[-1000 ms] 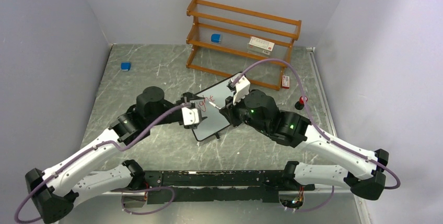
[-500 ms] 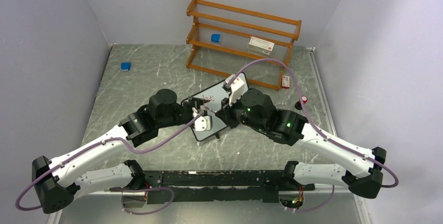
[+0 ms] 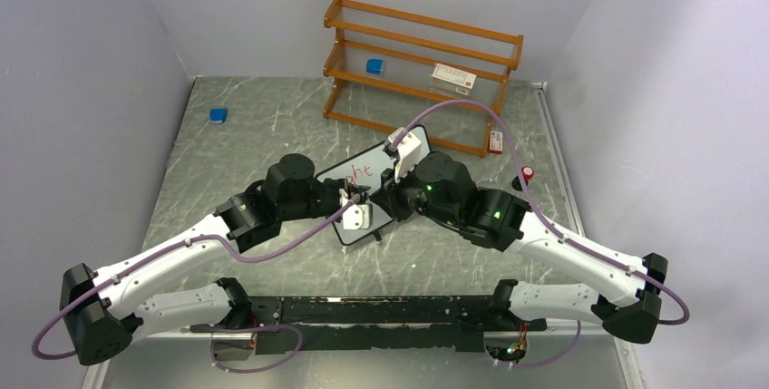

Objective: Write a sentence on the whiteboard

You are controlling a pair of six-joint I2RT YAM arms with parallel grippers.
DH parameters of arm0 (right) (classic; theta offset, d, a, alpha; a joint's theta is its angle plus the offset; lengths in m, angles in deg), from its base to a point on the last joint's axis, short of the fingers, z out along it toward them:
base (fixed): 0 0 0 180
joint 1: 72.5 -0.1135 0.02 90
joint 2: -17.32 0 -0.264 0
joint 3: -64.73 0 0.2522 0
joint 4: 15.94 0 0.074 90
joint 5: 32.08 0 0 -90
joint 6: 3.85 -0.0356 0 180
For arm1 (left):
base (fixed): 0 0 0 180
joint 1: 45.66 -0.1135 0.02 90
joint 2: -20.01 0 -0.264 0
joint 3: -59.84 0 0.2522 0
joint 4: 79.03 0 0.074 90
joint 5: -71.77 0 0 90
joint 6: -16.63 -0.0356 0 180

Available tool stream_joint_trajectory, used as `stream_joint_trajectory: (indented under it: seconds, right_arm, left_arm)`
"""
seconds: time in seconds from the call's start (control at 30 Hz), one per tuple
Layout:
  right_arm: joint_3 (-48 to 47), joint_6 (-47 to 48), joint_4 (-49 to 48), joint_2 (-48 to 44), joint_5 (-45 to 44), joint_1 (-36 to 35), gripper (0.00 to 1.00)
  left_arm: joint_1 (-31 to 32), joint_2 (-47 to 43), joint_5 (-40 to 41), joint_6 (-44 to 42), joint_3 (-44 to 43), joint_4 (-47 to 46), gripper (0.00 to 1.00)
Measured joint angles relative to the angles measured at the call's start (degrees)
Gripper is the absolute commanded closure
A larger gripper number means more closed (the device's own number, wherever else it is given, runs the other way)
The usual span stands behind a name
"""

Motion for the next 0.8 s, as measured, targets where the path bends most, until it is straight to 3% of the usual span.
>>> stream_joint_trajectory:
  seconds: [0.1, 0.27, 0.57, 0.8]
  right_arm:
    - [-0.42, -0.15, -0.31, 0.04, -0.07, 0.28, 1.0]
    - [-0.46, -0.72, -0.42, 0.04, -0.04, 0.33, 0.82]
    - [-0.46, -1.86, -0.48, 0.04, 0.94, 0.31, 0.69]
    - [-1.09, -1.99, 0.33, 0.59, 1.7, 0.31, 0.68]
  left_arm:
    - [0.09, 0.2, -0.42, -0.35, 0.07, 0.22, 0.95]
    - [0.13, 0.11, -0.33, -0.46, 0.17, 0.22, 0.95]
    - [0.24, -0.52, -0.17, -0.44, 0.48, 0.2, 0.95]
    - [0.24, -0.57, -0.11, -0.92, 0.48, 0.28, 0.95]
